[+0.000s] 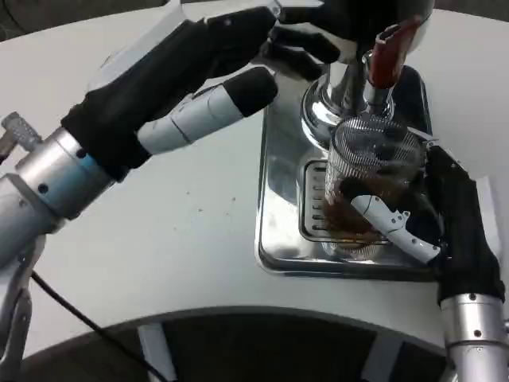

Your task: Grasp the cup under the faucet to collect the drink, then remove the cup.

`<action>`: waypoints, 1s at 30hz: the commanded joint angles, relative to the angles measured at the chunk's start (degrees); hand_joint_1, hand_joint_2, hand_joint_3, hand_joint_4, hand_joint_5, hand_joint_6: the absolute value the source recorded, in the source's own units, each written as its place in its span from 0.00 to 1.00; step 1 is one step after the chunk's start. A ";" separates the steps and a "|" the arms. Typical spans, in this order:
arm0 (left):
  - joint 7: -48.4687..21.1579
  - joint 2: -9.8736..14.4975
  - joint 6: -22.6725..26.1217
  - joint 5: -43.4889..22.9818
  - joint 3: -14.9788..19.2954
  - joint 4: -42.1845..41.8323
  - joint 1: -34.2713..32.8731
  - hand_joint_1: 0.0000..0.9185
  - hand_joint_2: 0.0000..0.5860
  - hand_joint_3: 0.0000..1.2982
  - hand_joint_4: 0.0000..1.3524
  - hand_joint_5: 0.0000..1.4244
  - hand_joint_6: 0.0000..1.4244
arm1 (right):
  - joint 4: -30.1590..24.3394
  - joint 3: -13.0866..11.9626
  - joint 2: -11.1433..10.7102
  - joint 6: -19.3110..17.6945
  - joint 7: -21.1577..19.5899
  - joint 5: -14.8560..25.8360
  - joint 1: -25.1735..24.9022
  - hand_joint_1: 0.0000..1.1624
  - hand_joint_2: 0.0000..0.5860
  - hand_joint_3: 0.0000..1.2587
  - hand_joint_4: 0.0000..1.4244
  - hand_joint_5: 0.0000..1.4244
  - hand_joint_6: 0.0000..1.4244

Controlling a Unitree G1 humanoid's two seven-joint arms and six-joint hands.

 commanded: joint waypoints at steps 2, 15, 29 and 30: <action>2.20 1.73 1.84 -0.85 3.83 -3.62 7.23 0.00 0.14 0.24 0.26 0.29 0.26 | -1.96 -0.14 0.25 -1.17 -0.28 0.20 1.77 0.56 0.45 0.44 0.44 0.47 0.35; 4.35 3.43 0.95 0.68 7.46 -3.46 16.69 0.00 0.15 0.26 0.28 0.31 0.28 | -6.26 -0.23 -0.10 -0.99 0.63 0.10 5.78 0.64 0.40 0.48 0.48 0.54 0.42; 6.46 3.56 -1.18 4.18 6.70 0.02 20.34 0.00 0.15 0.26 0.29 0.31 0.28 | -11.15 -1.50 -0.43 -0.21 1.46 0.22 9.37 0.79 0.33 0.50 0.47 0.60 0.51; 6.59 3.64 -1.42 4.47 6.67 0.20 20.60 0.00 0.15 0.26 0.29 0.31 0.29 | -11.37 -1.56 -0.41 -0.15 1.52 0.27 9.53 0.79 0.33 0.50 0.47 0.61 0.52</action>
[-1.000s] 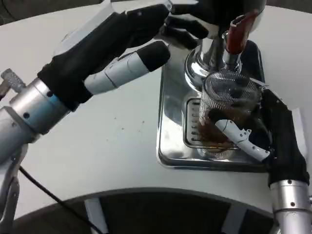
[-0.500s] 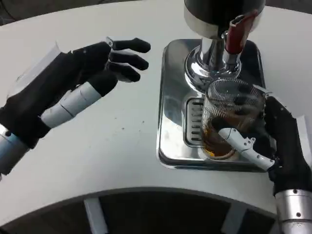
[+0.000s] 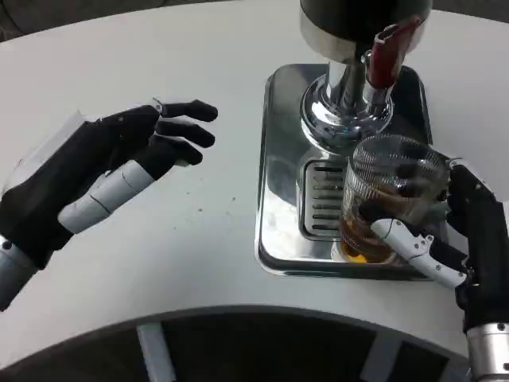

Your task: Grasp the cup under the faucet to collect the drink, then remove the cup.

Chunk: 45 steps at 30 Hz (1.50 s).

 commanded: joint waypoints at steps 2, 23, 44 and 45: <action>0.87 0.80 -2.17 2.20 -0.23 1.37 2.31 0.00 0.15 0.26 0.29 0.31 0.29 | -3.25 -0.55 0.47 -0.55 0.07 0.59 1.74 0.80 0.32 0.50 0.48 0.62 0.52; 1.56 2.35 -3.43 7.20 -1.92 1.26 3.44 0.00 0.16 0.25 0.26 0.27 0.24 | -9.93 -1.69 0.28 -1.53 1.55 1.36 7.71 0.80 0.31 0.53 0.49 0.64 0.58; 1.48 4.80 -1.02 13.95 -4.79 -6.33 7.27 0.00 0.17 0.19 0.15 0.16 0.16 | -25.21 1.73 2.22 -2.16 5.45 2.46 17.18 0.83 0.27 0.58 0.55 0.68 0.66; 1.53 4.85 -0.95 14.03 -4.79 -6.71 7.55 0.00 0.17 0.18 0.15 0.16 0.16 | -25.56 1.86 2.22 -2.12 5.62 2.41 17.29 0.83 0.26 0.58 0.55 0.68 0.66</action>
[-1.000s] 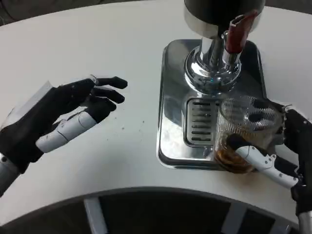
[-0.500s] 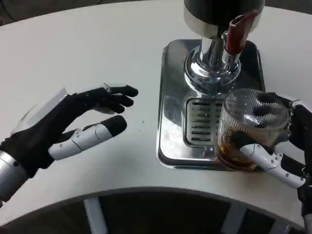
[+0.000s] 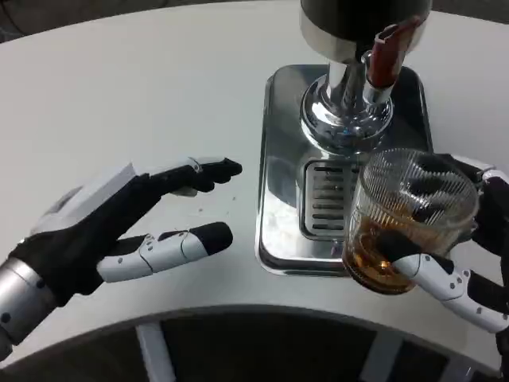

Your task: Grasp the cup under the faucet to collect the drink, then remove the cup.

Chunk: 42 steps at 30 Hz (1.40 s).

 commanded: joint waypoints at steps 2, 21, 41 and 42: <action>0.13 1.05 0.79 0.81 -0.14 -2.04 2.25 0.00 0.17 0.18 0.15 0.16 0.16 | -3.78 1.11 0.54 -1.95 1.07 1.02 1.34 0.83 0.26 0.58 0.55 0.69 0.66; -0.34 1.90 1.51 3.90 0.44 -12.36 8.49 0.00 0.17 0.16 0.10 0.11 0.13 | -8.68 6.57 1.02 -1.58 5.44 2.08 3.92 0.83 0.24 0.61 0.58 0.70 0.70; 0.28 3.15 2.45 8.86 7.50 -19.56 16.40 0.00 0.16 0.03 0.00 0.00 0.07 | -12.23 5.56 -2.40 -2.14 9.80 3.15 5.62 0.83 0.24 0.62 0.59 0.72 0.73; 0.17 3.22 2.46 9.10 7.67 -19.84 16.61 0.00 0.16 0.03 0.00 0.00 0.07 | -12.34 5.41 -2.51 -2.18 9.93 3.29 5.78 0.83 0.24 0.62 0.59 0.72 0.73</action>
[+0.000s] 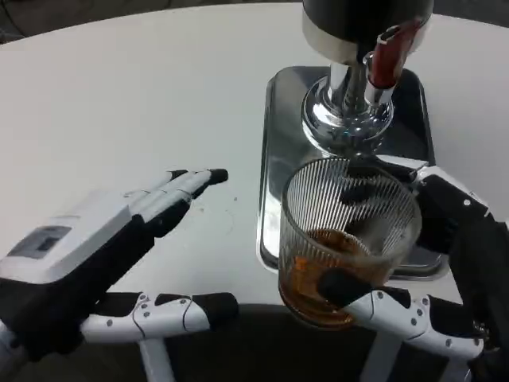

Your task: Grasp the cup under the faucet to collect the drink, then remove the cup.

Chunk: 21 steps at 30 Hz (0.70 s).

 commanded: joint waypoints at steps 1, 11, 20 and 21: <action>0.02 0.70 0.57 1.35 1.08 -1.63 2.04 0.00 0.16 0.03 0.00 0.00 0.07 | -2.10 -0.76 -0.26 -2.22 0.30 1.55 1.12 0.83 0.24 0.62 0.59 0.72 0.73; -0.97 1.15 0.74 1.12 2.33 -4.52 5.23 0.00 0.14 0.00 0.00 0.00 0.05 | -2.65 -1.28 -1.38 -2.91 1.49 1.87 1.90 0.83 0.24 0.63 0.60 0.72 0.74; -1.97 1.30 -0.30 -0.37 4.56 -7.06 9.99 0.00 0.14 0.00 0.00 0.00 0.04 | -2.59 -0.72 -2.23 -2.67 2.55 2.22 1.47 0.83 0.24 0.63 0.60 0.72 0.74; -2.13 1.32 -0.44 -0.66 4.81 -7.22 10.40 0.00 0.14 0.00 0.00 0.00 0.04 | -2.56 -0.58 -2.25 -2.48 2.69 2.31 1.30 0.83 0.24 0.63 0.60 0.72 0.74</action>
